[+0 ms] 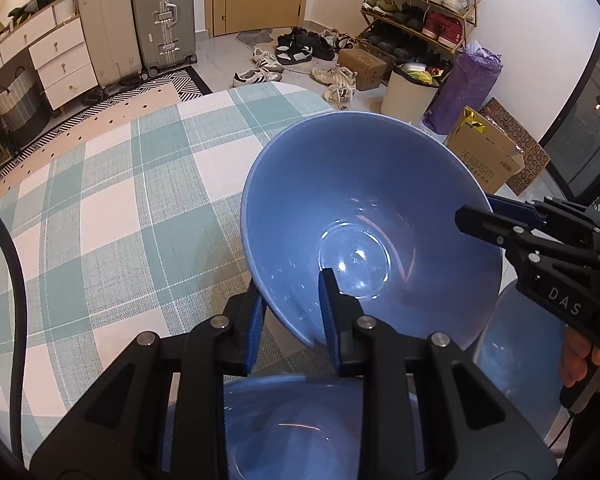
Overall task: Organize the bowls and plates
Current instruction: 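Lift the light-blue bowl with both grippers over the other bowls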
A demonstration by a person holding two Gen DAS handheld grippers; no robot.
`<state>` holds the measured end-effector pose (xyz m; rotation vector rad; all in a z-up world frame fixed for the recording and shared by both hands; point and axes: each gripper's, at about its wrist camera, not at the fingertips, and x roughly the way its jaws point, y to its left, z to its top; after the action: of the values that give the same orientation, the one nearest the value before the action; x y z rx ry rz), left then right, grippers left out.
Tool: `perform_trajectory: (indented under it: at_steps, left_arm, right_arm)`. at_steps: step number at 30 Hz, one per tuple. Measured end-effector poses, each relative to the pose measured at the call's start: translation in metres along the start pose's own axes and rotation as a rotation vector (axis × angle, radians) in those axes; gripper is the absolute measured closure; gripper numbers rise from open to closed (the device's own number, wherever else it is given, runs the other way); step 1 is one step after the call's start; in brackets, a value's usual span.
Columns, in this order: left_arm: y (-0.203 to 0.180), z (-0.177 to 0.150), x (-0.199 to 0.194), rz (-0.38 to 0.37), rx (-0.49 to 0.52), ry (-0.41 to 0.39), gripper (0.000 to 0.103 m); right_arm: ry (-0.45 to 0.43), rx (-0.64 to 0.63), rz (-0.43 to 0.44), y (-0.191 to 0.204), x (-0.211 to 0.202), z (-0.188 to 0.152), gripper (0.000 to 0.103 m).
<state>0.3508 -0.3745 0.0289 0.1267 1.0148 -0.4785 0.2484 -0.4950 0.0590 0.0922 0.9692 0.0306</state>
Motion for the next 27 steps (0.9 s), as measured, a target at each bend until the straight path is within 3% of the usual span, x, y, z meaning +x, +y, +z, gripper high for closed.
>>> perform_trajectory:
  at_steps: [10,27]
  left_arm:
    - [0.000,0.005,-0.033,0.012,-0.012,-0.074,0.081]
    - [-0.009,-0.011,-0.120,0.055,0.000,-0.187,0.080]
  right_arm:
    - [-0.092,-0.029,-0.015,0.010,-0.032,0.003,0.078]
    - [-0.176,-0.068,-0.007,0.043,-0.090,0.005,0.078]
